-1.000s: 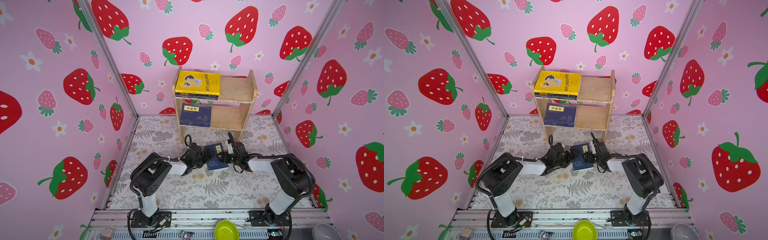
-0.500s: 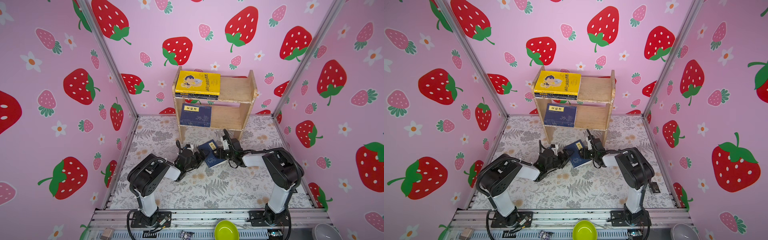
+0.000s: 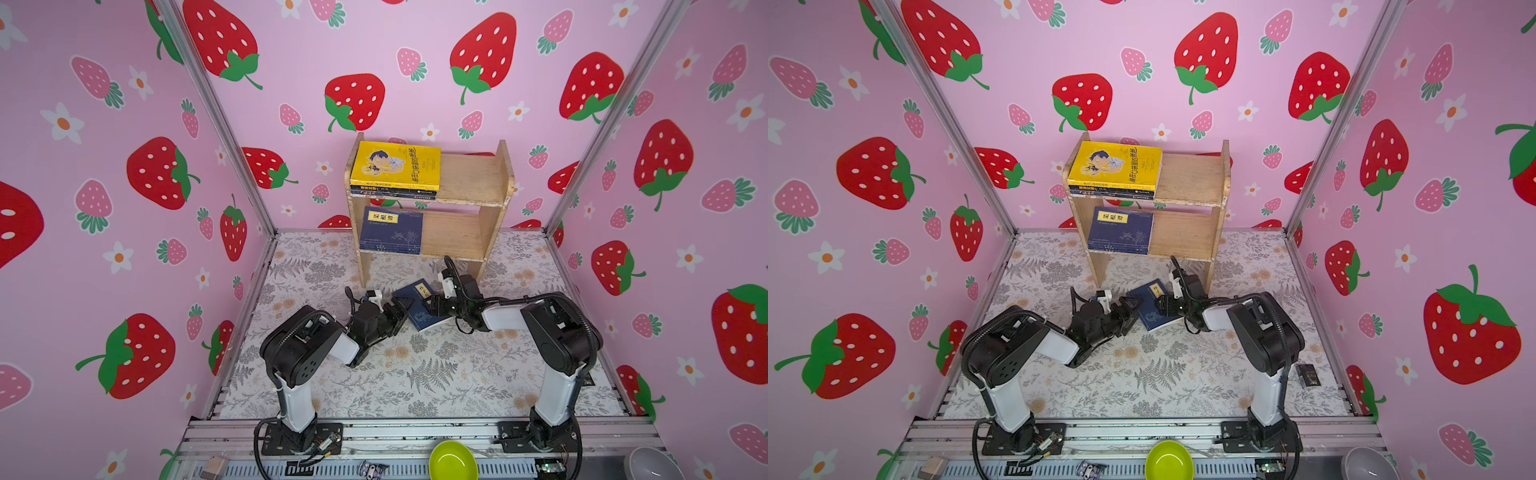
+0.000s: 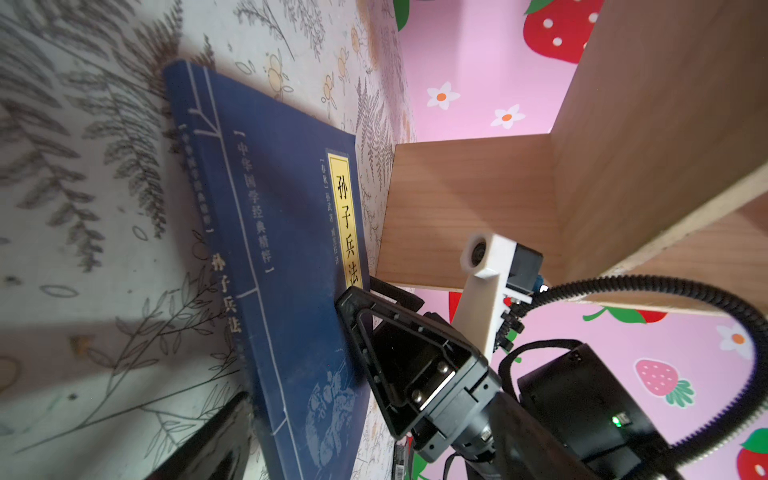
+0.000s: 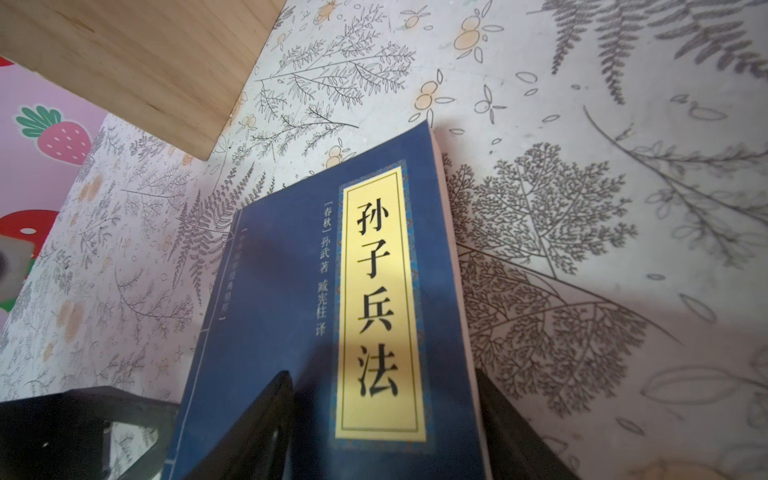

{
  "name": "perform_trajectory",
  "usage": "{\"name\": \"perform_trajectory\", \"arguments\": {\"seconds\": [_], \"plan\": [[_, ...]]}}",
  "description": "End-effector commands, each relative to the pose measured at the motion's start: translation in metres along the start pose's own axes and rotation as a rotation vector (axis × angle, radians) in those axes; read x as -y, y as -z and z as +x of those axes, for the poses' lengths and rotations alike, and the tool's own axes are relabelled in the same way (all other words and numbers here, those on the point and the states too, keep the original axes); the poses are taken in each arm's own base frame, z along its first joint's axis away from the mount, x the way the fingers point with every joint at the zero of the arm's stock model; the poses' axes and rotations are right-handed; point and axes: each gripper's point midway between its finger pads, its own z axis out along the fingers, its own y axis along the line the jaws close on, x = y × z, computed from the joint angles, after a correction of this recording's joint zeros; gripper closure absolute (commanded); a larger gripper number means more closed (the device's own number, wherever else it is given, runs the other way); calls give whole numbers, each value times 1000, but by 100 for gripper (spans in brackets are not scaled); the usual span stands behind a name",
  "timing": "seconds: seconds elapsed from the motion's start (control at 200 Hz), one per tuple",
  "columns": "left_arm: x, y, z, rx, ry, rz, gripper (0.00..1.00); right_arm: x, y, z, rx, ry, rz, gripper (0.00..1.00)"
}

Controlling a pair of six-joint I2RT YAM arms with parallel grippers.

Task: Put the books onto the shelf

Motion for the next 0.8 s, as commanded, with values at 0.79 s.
{"name": "perform_trajectory", "arguments": {"seconds": [0.79], "plan": [[62, 11, -5, -9, -34, 133, 11, -39, -9, 77, -256, -67, -184, 38]]}}
